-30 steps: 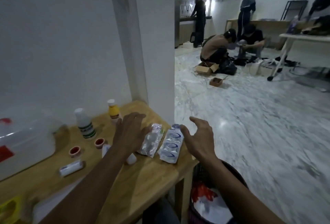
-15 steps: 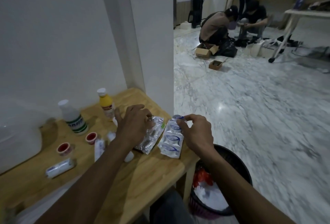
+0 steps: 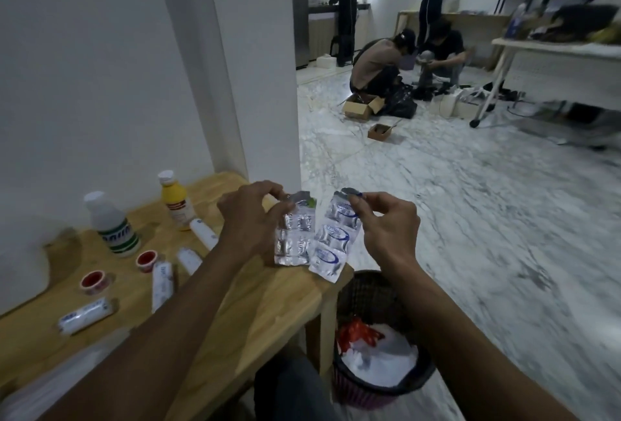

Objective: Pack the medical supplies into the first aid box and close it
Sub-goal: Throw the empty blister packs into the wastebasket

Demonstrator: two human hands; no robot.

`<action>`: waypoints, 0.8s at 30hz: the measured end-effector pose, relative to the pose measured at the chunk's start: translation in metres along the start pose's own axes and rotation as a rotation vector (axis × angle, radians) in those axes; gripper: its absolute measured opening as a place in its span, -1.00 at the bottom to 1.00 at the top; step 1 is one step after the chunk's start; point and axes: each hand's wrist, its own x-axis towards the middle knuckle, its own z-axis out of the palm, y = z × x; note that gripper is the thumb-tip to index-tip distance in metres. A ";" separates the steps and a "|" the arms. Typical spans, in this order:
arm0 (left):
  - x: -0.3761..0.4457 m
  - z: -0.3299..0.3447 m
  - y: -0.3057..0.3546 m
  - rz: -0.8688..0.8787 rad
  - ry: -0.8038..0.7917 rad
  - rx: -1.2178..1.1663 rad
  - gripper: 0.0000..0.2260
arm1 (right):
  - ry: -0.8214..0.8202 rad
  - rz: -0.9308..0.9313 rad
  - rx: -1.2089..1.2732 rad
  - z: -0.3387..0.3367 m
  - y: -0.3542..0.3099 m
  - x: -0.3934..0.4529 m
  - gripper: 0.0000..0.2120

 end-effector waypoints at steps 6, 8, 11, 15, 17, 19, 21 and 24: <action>0.004 0.038 0.066 0.084 0.039 -0.154 -0.87 | 0.202 -0.013 0.029 -0.067 0.009 0.028 -0.89; 0.002 0.060 0.085 0.072 0.032 -0.188 -0.89 | 0.246 0.007 0.022 -0.084 0.019 0.036 -0.89; -0.009 0.100 0.104 0.024 -0.001 -0.210 -0.91 | 0.280 0.057 0.003 -0.103 0.041 0.040 -0.88; -0.031 0.154 0.110 -0.050 -0.050 -0.238 -0.93 | 0.273 0.122 -0.021 -0.115 0.080 0.035 -0.86; -0.045 0.177 0.103 -0.089 -0.089 -0.224 -0.93 | 0.253 0.163 -0.029 -0.115 0.103 0.029 -0.83; -0.059 0.197 0.091 -0.144 -0.133 -0.207 -0.93 | 0.244 0.206 -0.040 -0.111 0.128 0.024 -0.81; -0.071 0.216 0.075 -0.197 -0.174 -0.181 -0.93 | 0.234 0.254 -0.060 -0.104 0.152 0.019 -0.81; -0.083 0.239 0.053 -0.279 -0.220 -0.125 -0.92 | 0.204 0.321 -0.102 -0.092 0.183 0.011 -0.83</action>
